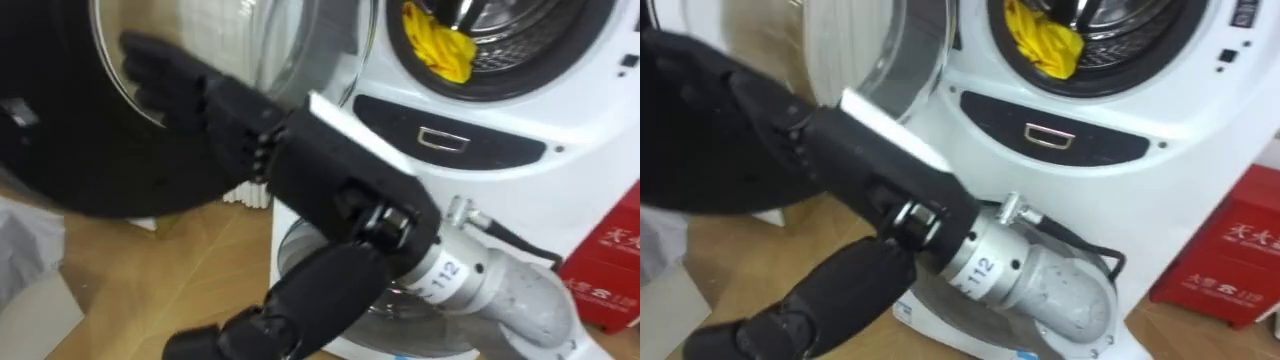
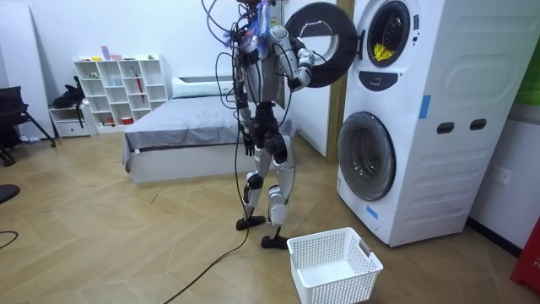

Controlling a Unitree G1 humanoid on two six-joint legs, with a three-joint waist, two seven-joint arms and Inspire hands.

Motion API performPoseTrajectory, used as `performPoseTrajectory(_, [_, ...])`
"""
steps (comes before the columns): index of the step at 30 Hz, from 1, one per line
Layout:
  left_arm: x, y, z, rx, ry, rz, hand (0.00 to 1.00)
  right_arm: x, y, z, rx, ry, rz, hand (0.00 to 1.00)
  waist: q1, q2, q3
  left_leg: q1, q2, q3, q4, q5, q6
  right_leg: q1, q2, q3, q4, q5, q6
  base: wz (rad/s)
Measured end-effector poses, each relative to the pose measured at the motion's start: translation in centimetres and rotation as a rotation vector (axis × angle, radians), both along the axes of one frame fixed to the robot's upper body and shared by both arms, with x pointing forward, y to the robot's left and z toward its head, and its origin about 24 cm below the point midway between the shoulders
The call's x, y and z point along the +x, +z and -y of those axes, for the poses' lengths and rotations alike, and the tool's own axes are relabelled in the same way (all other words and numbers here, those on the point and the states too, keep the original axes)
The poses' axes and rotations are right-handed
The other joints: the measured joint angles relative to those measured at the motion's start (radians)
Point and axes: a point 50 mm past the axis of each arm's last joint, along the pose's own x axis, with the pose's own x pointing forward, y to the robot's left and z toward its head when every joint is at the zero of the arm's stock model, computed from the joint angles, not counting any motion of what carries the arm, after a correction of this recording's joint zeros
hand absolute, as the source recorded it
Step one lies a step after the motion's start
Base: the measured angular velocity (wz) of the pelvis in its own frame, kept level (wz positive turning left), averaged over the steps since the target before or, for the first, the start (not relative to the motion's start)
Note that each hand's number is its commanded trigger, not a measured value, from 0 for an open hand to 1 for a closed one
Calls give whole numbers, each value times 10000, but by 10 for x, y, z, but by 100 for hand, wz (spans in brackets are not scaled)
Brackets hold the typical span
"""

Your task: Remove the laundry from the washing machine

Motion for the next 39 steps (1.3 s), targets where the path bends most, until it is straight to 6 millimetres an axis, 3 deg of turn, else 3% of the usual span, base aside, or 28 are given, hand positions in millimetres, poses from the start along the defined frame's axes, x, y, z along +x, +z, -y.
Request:
performPoseTrajectory(8, [-15, -2, 3, -62, -106, -424, 0, 3, -10, -3, -422, 199, -298, 0, 30, 8, 44, -74, -3, 33, 54, 9, 27, 69, -39, -129, -117, -58, 93, 8])
performPoseTrajectory(11, [-19, -2, 4, -75, -65, -541, 0, 6, -16, -3, -885, -39, -514, 0, 26, -15, 192, -99, -9, 110, 51, 9, 27, 41, -93, -125, -126, -65, 105, 0])
performPoseTrajectory(14, [-17, -2, 4, -83, -77, -508, 0, 10, -28, -2, -1215, -322, -985, 0, 13, -10, 204, -114, -4, 263, 49, 8, 27, 20, -109, -90, -142, -67, 109, 0])
performPoseTrajectory(20, [-11, -2, 5, -116, 88, -288, 0, 5, -58, 5, -1564, -777, -2180, 0, -74, 48, 181, -89, -5, 329, 58, 9, 27, 66, -109, -86, -138, -67, 109, 0])
performPoseTrajectory(23, [-9, -2, 5, 117, 84, -188, 0, 4, -60, 6, -1484, -835, -2375, 0, -327, 144, 168, -97, -5, 373, 99, 8, 27, 76, -88, -79, -136, -67, 109, 0])
performPoseTrajectory(25, [-9, -2, 6, 215, 102, -158, 0, 5, -61, 10, -1385, -1083, -2438, 0, -434, 239, 115, -91, 2, 617, 106, 8, 27, 77, -103, -31, -137, -67, 109, -2])
performPoseTrajectory(27, [-11, -3, 9, 156, 132, -197, 0, 7, -62, 20, -1010, -1622, -2713, 0, -570, 354, 64, -32, 2, 736, 118, 9, 27, 99, -106, 81, -125, -67, 110, -6])
performPoseTrajectory(32, [-20, -4, 11, 106, 212, -377, 0, 14, -60, 46, -351, -3042, -2978, 0, -1082, 367, 56, 0, 13, 1076, 160, 8, 27, 73, -120, 226, -89, -67, 110, -8])
performPoseTrajectory(39, [-28, -3, 6, 153, 861, -434, 0, 24, -46, 89, 735, -5093, -2752, 0, -1705, 411, 11, 101, 10, 1117, 183, 8, 26, 180, -82, 342, -131, -65, 120, -2])
